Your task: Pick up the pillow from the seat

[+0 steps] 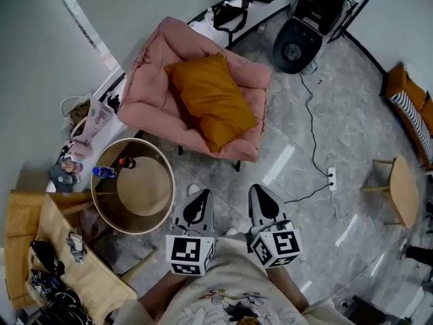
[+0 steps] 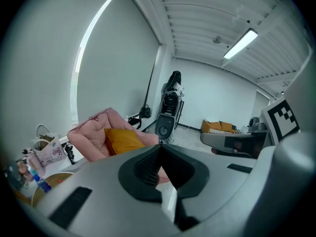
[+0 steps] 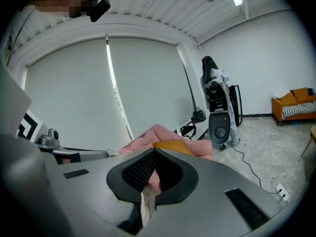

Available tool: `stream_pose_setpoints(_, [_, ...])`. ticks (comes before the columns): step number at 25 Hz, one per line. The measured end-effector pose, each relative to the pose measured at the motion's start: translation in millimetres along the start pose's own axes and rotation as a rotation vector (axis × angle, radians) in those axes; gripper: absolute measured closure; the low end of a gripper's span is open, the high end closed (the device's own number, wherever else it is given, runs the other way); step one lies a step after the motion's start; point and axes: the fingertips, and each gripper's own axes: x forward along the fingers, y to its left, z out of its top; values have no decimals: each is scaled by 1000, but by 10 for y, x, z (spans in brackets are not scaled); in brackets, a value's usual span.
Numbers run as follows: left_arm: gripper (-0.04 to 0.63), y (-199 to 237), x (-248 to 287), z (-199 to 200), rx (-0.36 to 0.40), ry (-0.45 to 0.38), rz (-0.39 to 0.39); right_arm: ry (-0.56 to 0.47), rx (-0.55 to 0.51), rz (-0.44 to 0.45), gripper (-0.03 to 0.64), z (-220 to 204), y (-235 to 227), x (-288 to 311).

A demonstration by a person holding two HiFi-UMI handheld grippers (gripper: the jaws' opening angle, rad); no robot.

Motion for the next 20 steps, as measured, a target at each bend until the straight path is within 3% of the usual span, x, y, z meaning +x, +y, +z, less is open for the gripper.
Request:
stream_pose_setpoints(3, [591, 115, 165, 155, -9, -1, -71, -4, 8, -25, 598, 135, -15, 218])
stream_pose_setpoints(6, [591, 314, 291, 362, 15, -41, -54, -5, 9, -44, 598, 249, -17, 435])
stream_pose_setpoints(12, [591, 692, 478, 571, 96, -42, -113, 35, -14, 36, 598, 342, 344, 1002])
stream_pose_setpoints(20, [591, 1256, 575, 670, 59, -41, -112, 73, -34, 80, 598, 386, 783, 1506])
